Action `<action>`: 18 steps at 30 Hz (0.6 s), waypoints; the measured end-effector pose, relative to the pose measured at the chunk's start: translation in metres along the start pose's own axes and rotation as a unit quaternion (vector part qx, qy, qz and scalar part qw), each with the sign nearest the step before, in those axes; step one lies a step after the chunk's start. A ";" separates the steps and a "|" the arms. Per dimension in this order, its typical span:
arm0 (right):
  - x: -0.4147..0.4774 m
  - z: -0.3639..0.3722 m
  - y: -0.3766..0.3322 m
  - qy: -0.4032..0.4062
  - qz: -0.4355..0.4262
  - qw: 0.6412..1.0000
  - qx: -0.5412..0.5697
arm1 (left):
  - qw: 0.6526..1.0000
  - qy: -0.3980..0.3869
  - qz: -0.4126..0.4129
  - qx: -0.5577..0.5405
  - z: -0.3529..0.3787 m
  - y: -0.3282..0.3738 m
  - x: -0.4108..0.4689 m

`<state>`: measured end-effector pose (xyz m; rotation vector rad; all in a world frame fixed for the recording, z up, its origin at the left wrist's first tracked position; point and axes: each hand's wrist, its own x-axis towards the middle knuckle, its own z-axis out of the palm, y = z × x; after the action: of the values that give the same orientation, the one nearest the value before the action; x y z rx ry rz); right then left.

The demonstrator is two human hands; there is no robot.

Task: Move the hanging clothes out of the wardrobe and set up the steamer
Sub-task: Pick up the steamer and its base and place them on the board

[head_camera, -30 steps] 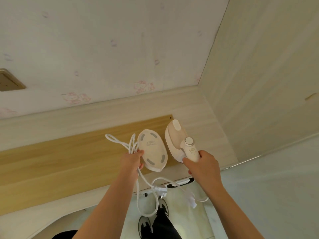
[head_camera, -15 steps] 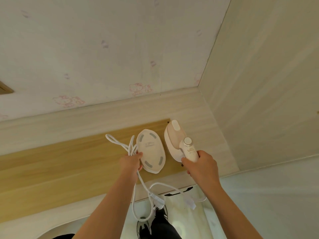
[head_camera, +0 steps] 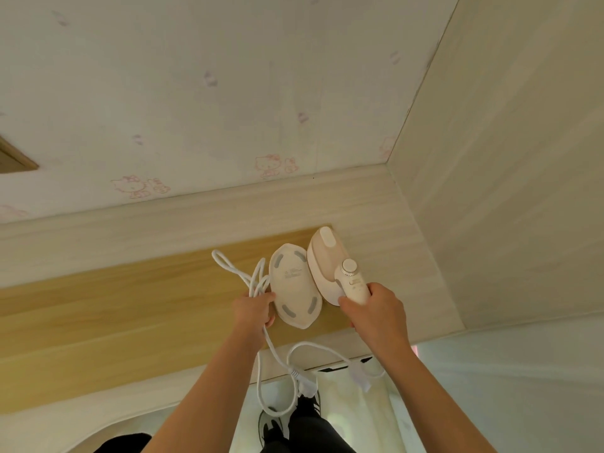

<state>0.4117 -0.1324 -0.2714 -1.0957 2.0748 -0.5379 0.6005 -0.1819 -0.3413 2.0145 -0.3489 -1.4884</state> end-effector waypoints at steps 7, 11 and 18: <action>-0.017 0.026 -0.007 -0.010 0.011 1.000 0.021 | 1.000 -0.007 -0.018 -0.014 -0.042 -0.006 -0.013; -0.032 0.048 -0.013 0.001 0.009 1.000 0.027 | 0.998 -0.025 -0.018 -0.057 -0.078 -0.010 -0.016; -0.040 0.071 -0.025 0.018 0.025 0.999 0.008 | 0.992 -0.048 -0.015 -0.119 -0.132 -0.013 -0.015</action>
<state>0.4939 -0.1151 -0.2855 -1.0284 2.1202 -0.5530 0.7167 -0.1226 -0.3131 1.7728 -0.1716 -1.5681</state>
